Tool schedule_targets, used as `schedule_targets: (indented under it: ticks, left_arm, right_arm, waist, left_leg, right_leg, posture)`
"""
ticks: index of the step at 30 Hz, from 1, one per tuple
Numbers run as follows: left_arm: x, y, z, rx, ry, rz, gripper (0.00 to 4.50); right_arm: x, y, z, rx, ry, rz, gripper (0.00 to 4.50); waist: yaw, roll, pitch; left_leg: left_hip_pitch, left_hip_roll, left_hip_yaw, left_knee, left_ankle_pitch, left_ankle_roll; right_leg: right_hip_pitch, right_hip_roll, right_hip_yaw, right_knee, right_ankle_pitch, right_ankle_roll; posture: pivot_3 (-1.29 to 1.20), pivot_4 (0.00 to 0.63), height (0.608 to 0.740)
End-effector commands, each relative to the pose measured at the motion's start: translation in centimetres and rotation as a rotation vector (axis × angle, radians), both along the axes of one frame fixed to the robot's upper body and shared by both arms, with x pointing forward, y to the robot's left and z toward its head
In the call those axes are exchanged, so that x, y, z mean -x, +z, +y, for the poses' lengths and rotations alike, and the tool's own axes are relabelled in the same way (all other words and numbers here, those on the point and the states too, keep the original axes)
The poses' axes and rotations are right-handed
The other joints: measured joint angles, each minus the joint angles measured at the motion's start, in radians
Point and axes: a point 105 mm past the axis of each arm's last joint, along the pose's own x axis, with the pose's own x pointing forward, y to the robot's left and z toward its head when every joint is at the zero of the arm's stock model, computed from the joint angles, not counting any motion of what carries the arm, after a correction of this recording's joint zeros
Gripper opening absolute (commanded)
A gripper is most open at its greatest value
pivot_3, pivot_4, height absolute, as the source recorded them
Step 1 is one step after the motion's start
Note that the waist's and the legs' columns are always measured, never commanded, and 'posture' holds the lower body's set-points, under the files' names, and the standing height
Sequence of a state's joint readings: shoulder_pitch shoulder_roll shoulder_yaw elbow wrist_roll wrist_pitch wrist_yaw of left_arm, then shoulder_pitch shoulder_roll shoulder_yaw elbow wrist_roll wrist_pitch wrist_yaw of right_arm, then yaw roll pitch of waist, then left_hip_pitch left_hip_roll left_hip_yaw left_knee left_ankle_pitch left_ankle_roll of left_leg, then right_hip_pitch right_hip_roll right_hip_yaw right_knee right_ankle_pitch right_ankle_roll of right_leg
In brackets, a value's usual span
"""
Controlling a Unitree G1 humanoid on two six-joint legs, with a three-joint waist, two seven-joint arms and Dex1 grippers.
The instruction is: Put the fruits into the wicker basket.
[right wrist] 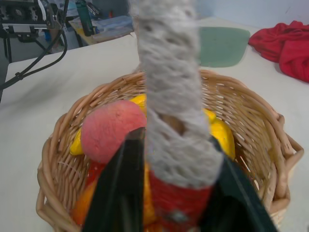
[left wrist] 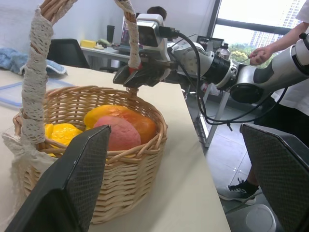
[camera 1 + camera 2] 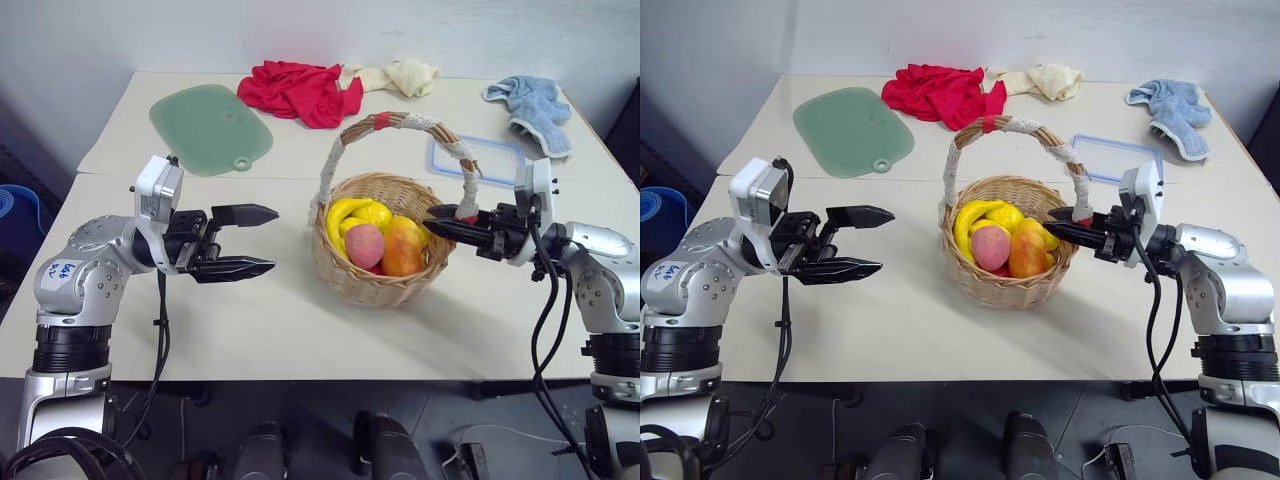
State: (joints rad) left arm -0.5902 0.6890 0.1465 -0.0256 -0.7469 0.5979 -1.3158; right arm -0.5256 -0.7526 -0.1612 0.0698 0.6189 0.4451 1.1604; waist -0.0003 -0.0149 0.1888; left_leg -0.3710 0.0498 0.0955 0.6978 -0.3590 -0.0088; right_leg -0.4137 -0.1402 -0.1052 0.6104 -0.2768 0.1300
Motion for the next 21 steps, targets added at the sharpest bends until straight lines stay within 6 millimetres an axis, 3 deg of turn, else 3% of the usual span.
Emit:
schedule_targets:
  ticks: [1,4,7,13,17,21]
  left_arm:
    - [0.4,0.8,0.1,0.002,-0.008,-0.037,4.50]
    - [0.3,0.7,0.0,0.002,-0.012,-0.034,4.50]
    - [0.0,0.5,-0.2,0.006,-0.023,-0.027,4.50]
    - [-0.7,0.4,-0.7,0.009,-0.048,-0.023,4.50]
    - [-1.1,0.4,-0.8,0.003,-0.062,-0.025,4.50]
    - [-1.3,0.5,-1.0,0.000,-0.067,-0.030,4.50]
  right_arm:
    - [1.8,2.4,-0.8,-0.040,-0.023,-0.073,0.19]
    - [3.5,3.3,-1.3,-0.085,-0.057,-0.069,0.19]
    - [5.7,4.3,-3.6,-0.141,-0.205,-0.113,0.19]
    - [7.6,6.0,-10.4,-0.141,-0.626,-0.314,0.19]
    - [7.1,5.7,-13.5,-0.072,-0.779,-0.350,0.19]
    - [4.6,4.7,-17.0,-0.064,-0.901,-0.321,0.19]
  waist:
    - [0.003,0.000,0.000]
    - [0.003,0.000,0.000]
    - [0.013,0.000,0.000]
    - [0.027,0.000,0.000]
    - [0.024,0.000,0.000]
    - [0.009,0.000,0.000]
  left_leg:
    - [0.000,0.000,0.000,0.000,0.000,0.000]
    - [0.000,0.000,0.000,0.000,0.000,0.000]
    - [0.000,0.000,0.000,0.000,0.000,0.000]
    - [0.000,0.000,0.001,0.001,0.000,0.000]
    - [0.001,-0.001,0.001,0.001,0.000,0.000]
    - [0.001,0.000,0.003,0.000,0.000,0.000]
  right_leg:
    - [0.000,0.000,0.000,0.000,0.000,0.000]
    - [0.000,0.000,0.000,0.000,0.000,0.000]
    - [0.000,0.000,0.000,0.000,0.000,0.000]
    - [0.002,0.000,0.001,-0.003,0.000,0.000]
    - [0.001,0.000,0.001,-0.003,0.000,0.000]
    - [0.001,0.000,0.002,-0.002,0.000,0.000]
  posture:
    - [0.00,0.150,0.740]
    - [0.00,0.150,0.740]
    - [0.00,0.150,0.740]
    - [0.00,0.150,0.740]
    - [0.00,0.150,0.740]
    - [0.00,0.150,0.740]
